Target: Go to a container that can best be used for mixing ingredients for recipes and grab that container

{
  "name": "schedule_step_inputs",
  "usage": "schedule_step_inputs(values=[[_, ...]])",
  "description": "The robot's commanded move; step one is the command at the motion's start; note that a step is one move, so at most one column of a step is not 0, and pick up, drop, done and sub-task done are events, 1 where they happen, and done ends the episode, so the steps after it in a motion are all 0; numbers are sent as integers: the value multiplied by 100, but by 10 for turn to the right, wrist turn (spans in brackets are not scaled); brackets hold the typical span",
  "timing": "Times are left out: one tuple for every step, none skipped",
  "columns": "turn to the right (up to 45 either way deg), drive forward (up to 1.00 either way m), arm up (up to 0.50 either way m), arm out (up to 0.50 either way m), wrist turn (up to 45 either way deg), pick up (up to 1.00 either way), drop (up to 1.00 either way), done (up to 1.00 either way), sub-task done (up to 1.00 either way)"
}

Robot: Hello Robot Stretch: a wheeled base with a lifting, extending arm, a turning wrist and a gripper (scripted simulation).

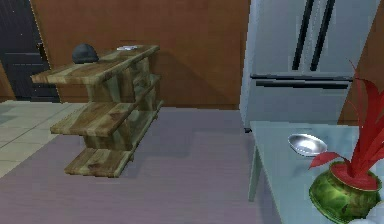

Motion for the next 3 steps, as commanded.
schedule_step_inputs(values=[[0,0,0,0,0,100,0,0,0],[0,0,10,0,0,0,0,0,0],[0,0,0,0,0,0,0,100,0]])
